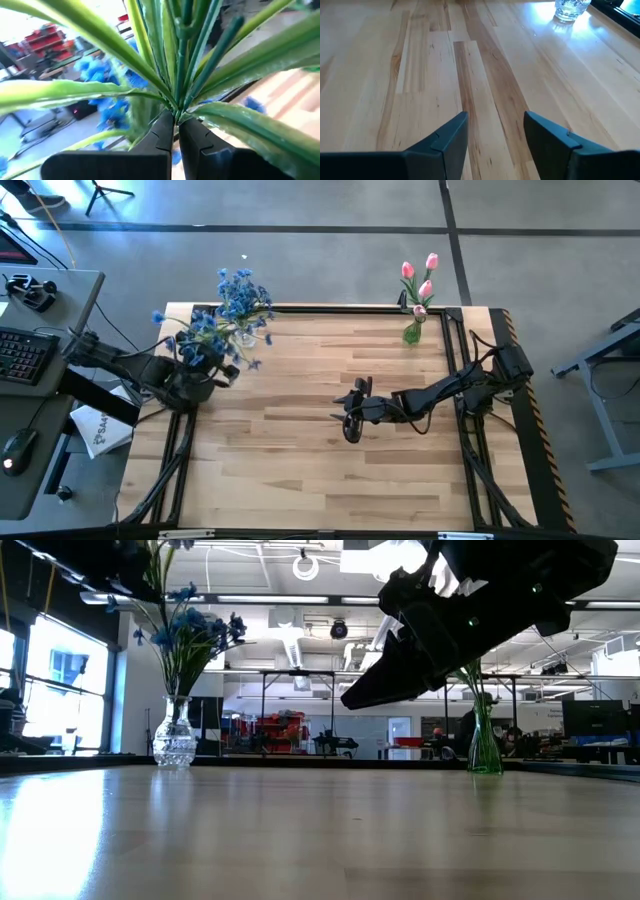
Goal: Sort flowers into vase by color
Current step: Put the blue flowers into the transparent vase
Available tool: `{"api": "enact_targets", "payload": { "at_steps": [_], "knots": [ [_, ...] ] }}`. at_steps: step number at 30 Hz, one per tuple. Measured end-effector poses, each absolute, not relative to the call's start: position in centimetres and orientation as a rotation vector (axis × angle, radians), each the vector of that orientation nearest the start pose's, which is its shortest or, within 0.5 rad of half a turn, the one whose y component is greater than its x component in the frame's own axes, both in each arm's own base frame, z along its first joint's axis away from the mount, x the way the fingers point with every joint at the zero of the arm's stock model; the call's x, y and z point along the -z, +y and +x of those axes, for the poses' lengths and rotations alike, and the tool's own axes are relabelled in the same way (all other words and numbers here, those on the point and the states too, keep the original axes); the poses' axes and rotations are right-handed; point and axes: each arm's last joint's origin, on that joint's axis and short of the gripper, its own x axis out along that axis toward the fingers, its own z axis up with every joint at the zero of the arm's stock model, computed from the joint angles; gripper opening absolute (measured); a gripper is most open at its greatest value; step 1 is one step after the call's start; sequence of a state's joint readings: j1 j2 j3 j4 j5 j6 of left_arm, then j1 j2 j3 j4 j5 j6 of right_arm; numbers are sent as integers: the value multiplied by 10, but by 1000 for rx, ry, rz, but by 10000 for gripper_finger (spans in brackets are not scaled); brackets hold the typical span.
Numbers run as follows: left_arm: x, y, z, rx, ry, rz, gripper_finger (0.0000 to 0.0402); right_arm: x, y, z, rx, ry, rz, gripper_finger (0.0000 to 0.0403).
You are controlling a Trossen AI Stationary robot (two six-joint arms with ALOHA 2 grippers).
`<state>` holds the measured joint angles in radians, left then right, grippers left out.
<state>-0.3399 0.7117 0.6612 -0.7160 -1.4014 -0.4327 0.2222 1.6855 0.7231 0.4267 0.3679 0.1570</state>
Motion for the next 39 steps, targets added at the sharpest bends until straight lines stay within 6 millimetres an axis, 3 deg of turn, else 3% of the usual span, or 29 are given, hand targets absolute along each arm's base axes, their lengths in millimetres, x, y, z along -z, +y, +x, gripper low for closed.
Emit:
{"api": "enact_targets", "payload": {
  "at_steps": [13,24,39],
  "knots": [
    [-243,4,119,-1211,330,222,0,-151,61,315,181,500,-7,188],
    [-243,9,123,-1186,344,136,0,-151,61,315,181,499,-6,188],
    [-244,35,129,-1124,449,-19,0,-151,61,315,180,498,-9,188]
  ]
}}
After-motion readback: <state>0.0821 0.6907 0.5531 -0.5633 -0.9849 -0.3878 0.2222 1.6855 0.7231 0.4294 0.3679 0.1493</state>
